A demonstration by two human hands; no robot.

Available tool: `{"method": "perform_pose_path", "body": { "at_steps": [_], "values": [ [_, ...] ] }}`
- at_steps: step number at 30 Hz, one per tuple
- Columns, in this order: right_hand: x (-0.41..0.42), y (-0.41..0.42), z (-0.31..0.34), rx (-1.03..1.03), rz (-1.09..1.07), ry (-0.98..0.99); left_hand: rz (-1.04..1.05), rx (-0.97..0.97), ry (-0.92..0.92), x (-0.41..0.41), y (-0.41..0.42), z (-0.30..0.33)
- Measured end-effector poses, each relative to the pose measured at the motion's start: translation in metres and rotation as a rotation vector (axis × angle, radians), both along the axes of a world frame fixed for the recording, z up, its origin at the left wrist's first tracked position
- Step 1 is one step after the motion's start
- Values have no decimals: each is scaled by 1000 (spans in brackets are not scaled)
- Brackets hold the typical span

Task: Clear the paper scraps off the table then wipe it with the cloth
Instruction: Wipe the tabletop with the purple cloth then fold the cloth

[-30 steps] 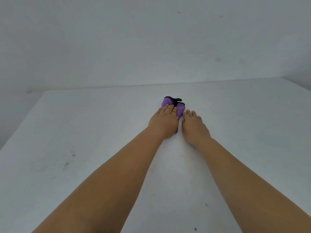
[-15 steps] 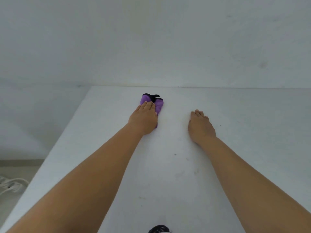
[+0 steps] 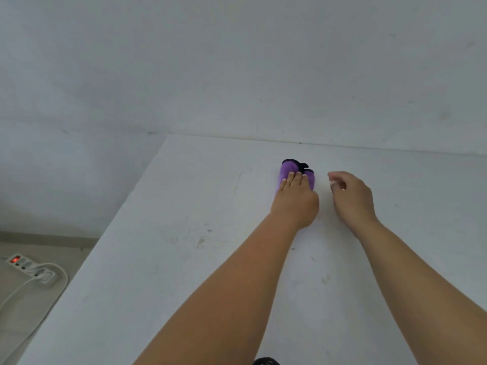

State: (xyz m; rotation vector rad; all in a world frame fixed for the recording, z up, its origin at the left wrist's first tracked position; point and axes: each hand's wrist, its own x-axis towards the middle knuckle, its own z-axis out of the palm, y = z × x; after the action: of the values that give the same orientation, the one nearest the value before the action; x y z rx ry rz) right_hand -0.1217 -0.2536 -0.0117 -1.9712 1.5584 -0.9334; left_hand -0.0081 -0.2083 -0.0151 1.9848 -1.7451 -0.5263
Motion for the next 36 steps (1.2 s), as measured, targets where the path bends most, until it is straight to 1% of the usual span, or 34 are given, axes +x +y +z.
{"method": "perform_pose_path", "body": {
  "at_steps": [3,4,5,6,7,8,10,11,12,13,14,16,18,21,25,30,33,36],
  "values": [
    [19,9,9,-38,28,-109,76,-94,566,-2,16,18],
    [28,13,12,-43,57,-125,101,-135,702,0,22,23],
    [38,17,14,-43,97,-114,136,-183,772,3,28,25],
    [48,22,14,-29,144,-81,168,-224,788,8,34,25],
    [56,27,11,1,198,-7,193,-252,746,16,40,24],
    [63,30,6,29,248,134,206,-268,667,26,47,21],
    [71,32,-7,42,299,486,202,-278,397,57,58,10],
    [72,30,-12,19,298,600,195,-270,232,76,64,5],
    [72,28,-14,17,278,653,203,-253,73,97,69,-1],
    [73,25,-17,32,251,662,232,-225,-61,118,74,-5],
    [74,22,-17,57,226,643,267,-182,-165,139,80,-7],
    [78,16,-19,101,164,573,331,-93,-300,173,91,-10],
    [84,8,-19,125,99,525,354,-14,-339,194,98,-14],
    [97,-8,-19,132,88,546,351,45,-313,205,97,-20],
    [128,-18,-12,86,192,568,349,25,-329,207,92,-26],
    [163,-7,-11,-8,369,574,351,6,-318,206,92,-26],
    [152,0,-11,-21,457,575,347,-9,-300,206,94,-24],
    [125,0,-8,-18,422,586,318,-45,-253,202,101,-22]
  ]
}}
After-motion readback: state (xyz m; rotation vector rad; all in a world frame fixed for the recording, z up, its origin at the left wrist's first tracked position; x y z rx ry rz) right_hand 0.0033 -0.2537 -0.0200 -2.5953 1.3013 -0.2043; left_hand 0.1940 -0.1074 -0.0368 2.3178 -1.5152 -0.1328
